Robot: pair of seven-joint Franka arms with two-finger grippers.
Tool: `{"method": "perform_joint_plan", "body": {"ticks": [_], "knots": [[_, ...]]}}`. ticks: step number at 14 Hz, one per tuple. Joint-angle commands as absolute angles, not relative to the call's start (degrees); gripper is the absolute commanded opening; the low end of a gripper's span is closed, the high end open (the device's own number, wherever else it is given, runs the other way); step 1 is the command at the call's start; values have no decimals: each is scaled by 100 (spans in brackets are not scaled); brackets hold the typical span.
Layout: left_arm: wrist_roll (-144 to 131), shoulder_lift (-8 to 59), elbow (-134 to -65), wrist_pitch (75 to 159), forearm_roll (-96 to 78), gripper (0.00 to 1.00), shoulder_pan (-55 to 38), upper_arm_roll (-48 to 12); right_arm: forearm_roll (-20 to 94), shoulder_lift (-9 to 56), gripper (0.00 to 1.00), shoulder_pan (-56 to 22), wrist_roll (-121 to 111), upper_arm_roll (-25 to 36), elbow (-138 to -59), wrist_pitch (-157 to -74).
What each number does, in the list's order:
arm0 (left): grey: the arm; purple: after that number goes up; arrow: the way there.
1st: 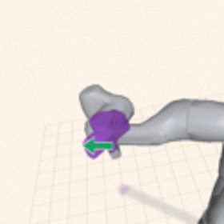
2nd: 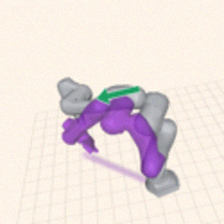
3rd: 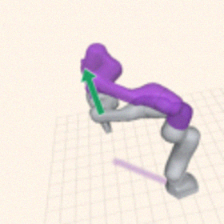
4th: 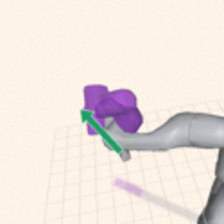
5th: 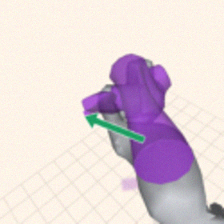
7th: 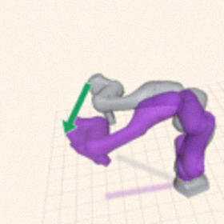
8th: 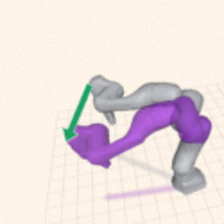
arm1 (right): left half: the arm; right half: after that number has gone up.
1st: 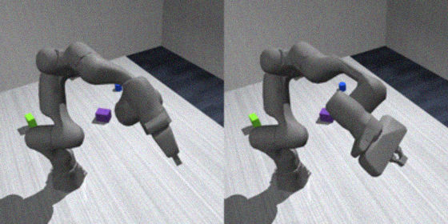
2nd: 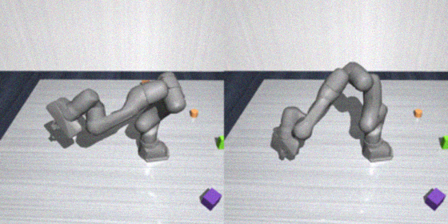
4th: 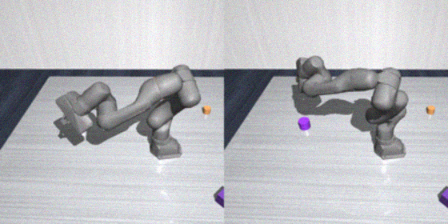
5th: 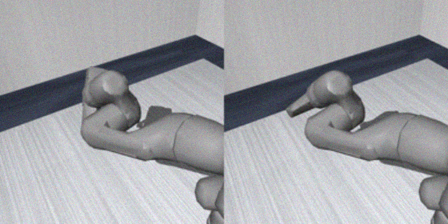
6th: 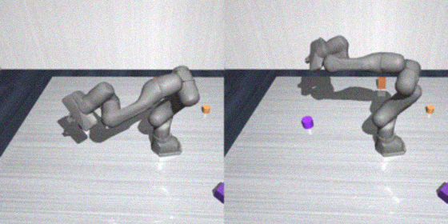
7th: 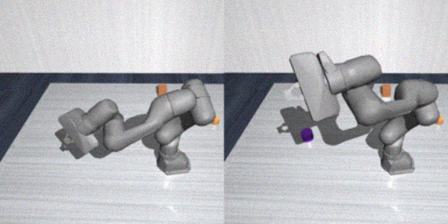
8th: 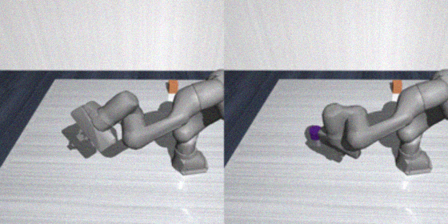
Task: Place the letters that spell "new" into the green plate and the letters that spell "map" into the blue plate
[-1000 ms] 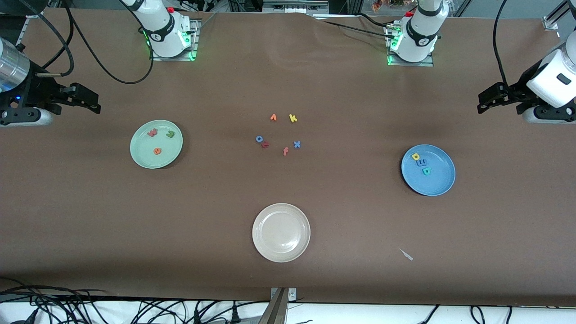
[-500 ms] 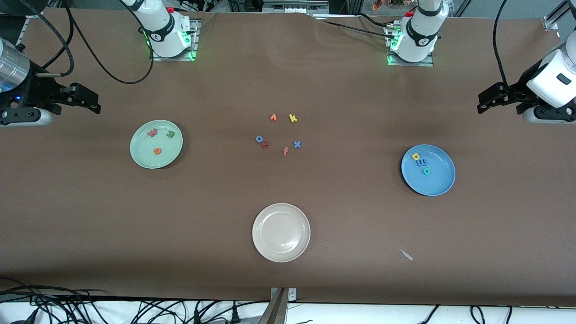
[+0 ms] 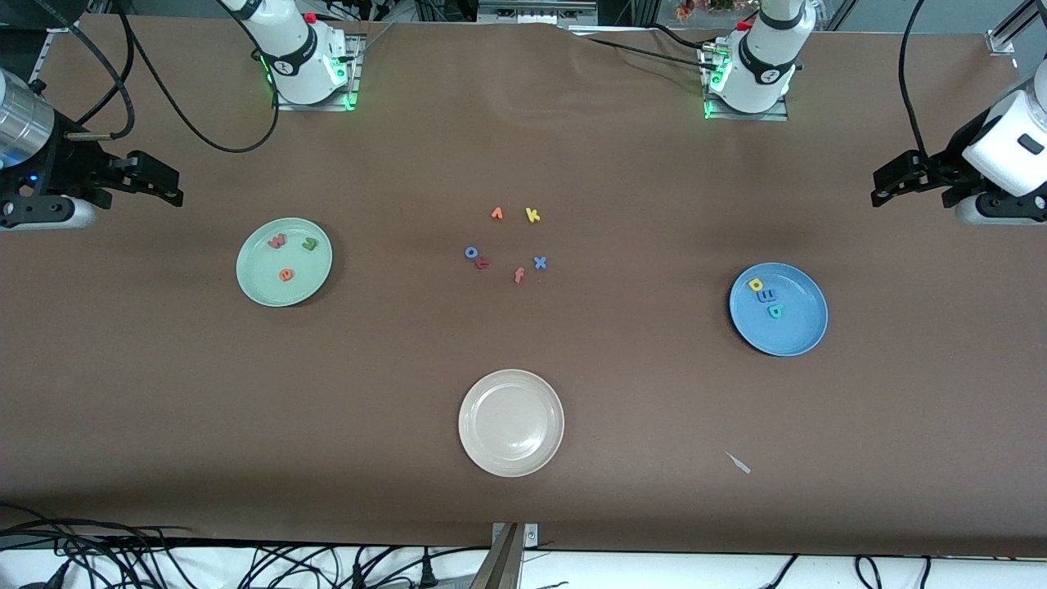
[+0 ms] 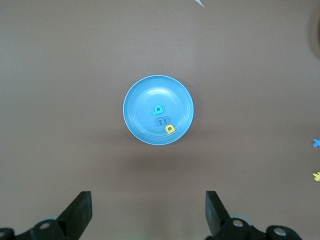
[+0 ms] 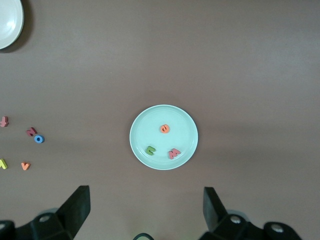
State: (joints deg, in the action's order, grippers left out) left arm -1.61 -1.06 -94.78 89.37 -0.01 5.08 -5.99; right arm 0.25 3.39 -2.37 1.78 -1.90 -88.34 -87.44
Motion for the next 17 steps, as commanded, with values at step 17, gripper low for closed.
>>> {"method": "perform_joint_plan", "body": {"ticks": [17], "knots": [[-35,-167,-9571,9132,-35,100,562,-615,-44,325,100,-237,132,-185,-8824,-8675]]}}
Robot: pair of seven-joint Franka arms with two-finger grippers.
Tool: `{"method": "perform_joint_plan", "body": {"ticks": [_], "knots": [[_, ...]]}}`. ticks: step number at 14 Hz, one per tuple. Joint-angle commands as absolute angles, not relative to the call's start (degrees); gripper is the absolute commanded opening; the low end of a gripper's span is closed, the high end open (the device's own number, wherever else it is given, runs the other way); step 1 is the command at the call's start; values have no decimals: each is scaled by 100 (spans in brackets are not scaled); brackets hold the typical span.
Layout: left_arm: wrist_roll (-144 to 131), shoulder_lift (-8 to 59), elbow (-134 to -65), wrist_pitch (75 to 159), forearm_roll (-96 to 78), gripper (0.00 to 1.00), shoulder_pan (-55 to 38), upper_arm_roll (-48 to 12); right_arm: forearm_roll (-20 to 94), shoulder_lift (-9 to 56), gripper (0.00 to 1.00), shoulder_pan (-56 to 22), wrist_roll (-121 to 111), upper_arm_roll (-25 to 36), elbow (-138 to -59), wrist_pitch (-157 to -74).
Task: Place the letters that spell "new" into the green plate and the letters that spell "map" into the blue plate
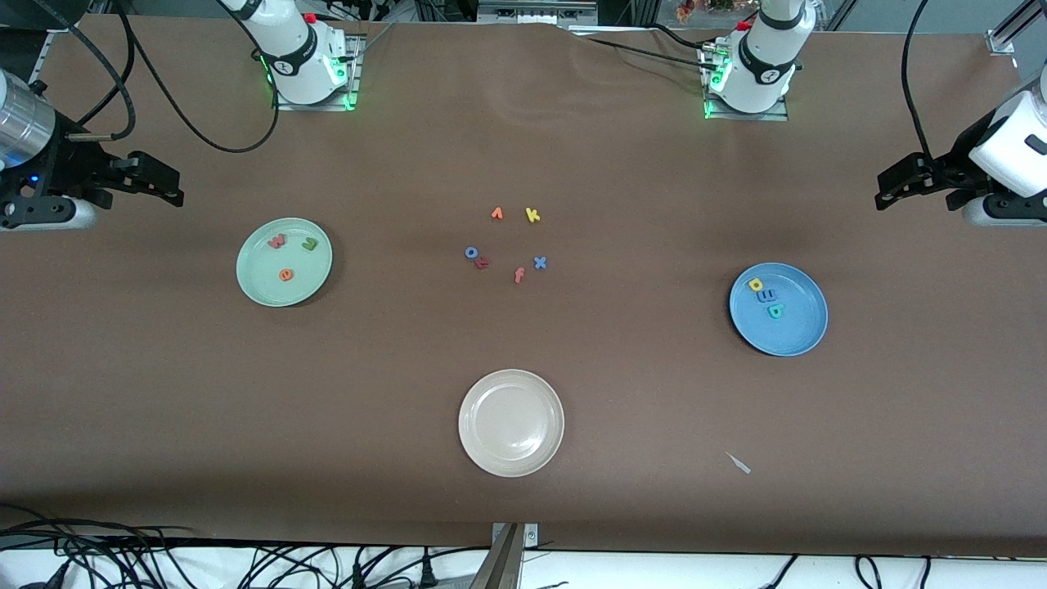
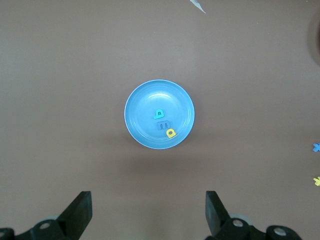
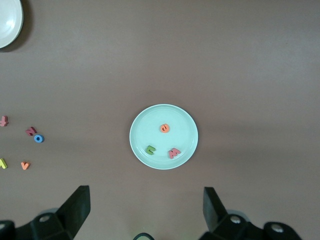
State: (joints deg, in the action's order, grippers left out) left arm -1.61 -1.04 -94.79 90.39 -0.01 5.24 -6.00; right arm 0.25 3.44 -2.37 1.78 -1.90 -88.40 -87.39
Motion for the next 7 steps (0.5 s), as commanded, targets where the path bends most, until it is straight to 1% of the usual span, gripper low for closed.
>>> {"method": "perform_joint_plan", "body": {"ticks": [1,7], "knots": [[-35,-167,-9580,9132,-35,100,571,-615,-44,325,100,-237,132,-185,-8824,-8675],[-35,-158,-9580,9132,-44,100,571,-615,-201,343,100,-246,132,-193,-8763,-8693]]}}
